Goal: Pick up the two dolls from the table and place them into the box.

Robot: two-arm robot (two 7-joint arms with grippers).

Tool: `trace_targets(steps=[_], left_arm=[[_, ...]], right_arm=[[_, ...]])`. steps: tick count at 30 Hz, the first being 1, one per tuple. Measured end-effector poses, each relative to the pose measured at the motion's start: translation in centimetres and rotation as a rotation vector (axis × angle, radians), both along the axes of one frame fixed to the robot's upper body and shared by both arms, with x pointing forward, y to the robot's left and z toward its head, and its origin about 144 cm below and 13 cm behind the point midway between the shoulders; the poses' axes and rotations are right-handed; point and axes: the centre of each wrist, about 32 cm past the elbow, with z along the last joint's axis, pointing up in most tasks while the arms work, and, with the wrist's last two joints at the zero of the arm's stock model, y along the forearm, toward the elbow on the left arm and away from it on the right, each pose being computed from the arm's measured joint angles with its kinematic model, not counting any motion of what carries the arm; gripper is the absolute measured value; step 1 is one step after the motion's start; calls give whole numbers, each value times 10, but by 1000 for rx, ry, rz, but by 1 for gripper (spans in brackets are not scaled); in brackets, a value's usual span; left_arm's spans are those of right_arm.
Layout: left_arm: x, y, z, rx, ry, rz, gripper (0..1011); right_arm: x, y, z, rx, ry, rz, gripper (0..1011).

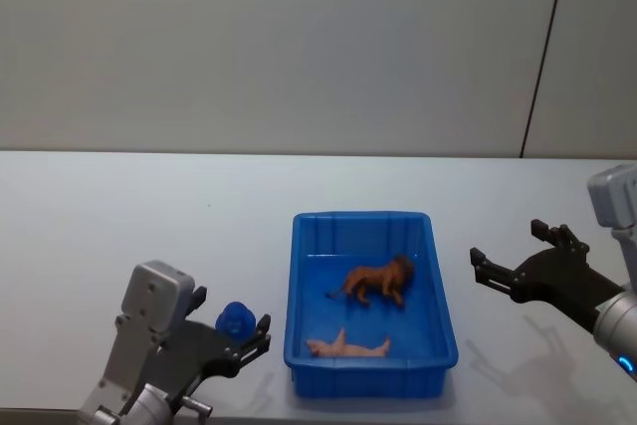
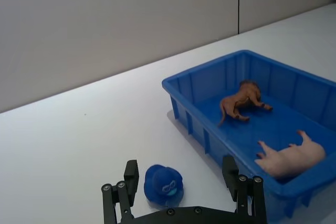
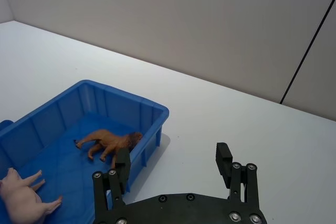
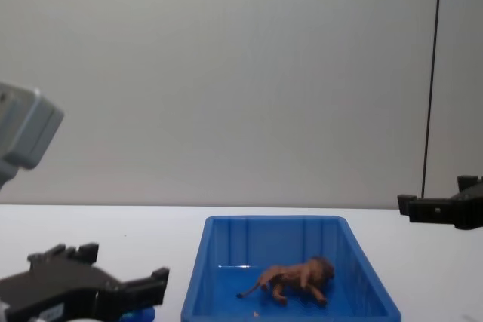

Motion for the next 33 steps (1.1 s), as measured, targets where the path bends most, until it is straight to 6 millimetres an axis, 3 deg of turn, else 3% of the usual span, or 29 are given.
trace_targets(steps=[15,33], left_arm=[[20,28,-11,11,67,-43,1002],[63,54,-14,31,121,-116,1002]], right_arm=[[0,0,0,0,0,0,1001],[0,0,0,0,0,0,1001]])
